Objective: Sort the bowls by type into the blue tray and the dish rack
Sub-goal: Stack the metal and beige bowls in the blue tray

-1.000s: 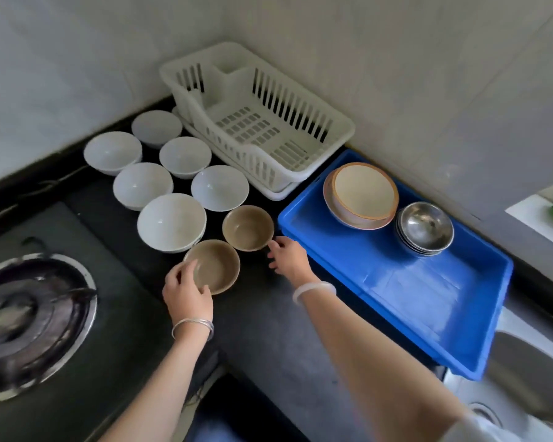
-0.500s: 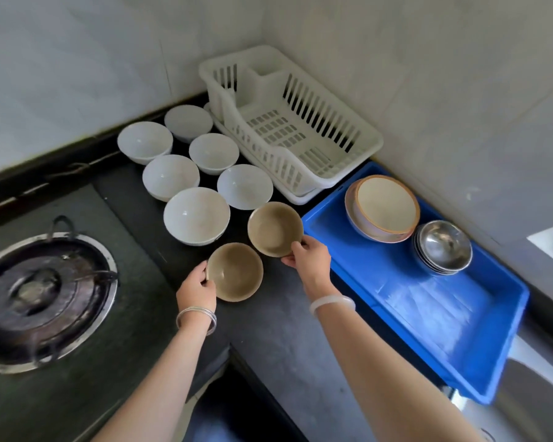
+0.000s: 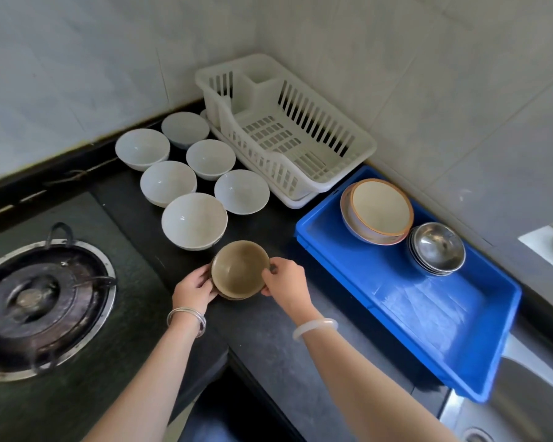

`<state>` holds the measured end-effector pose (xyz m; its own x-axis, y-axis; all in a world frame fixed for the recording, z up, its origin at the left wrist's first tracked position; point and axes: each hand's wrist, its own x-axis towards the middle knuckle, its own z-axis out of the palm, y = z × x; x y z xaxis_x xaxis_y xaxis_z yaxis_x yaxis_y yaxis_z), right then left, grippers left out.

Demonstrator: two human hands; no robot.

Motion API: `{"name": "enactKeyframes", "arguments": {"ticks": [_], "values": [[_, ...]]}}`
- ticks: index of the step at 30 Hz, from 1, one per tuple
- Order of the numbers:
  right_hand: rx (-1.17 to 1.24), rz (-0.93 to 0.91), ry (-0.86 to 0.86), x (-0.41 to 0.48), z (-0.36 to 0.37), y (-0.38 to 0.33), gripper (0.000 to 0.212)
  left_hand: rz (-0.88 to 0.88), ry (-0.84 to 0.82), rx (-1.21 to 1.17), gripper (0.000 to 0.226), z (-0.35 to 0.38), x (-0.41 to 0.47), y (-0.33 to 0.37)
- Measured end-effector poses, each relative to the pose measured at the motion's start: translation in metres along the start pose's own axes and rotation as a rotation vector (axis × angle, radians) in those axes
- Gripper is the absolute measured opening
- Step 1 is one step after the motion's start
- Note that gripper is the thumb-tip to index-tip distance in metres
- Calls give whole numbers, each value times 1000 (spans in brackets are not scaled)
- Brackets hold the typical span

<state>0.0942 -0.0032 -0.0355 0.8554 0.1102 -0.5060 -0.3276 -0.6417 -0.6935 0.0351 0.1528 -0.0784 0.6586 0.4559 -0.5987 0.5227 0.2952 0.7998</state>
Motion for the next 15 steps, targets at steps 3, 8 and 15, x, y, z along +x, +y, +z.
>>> {"name": "enactKeyframes", "arguments": {"ticks": [3, 8, 15], "values": [[-57, -14, 14, 4, 7, 0, 26, -7, -1, -58, 40, -1, 0, 0], [-145, -32, 41, 9, 12, 7, 35, -20, 9, -91, 30, -1, 3, 1], [159, 220, -131, 17, 12, 9, 38, -10, 5, 6, 34, 5, 5, 4]]}}
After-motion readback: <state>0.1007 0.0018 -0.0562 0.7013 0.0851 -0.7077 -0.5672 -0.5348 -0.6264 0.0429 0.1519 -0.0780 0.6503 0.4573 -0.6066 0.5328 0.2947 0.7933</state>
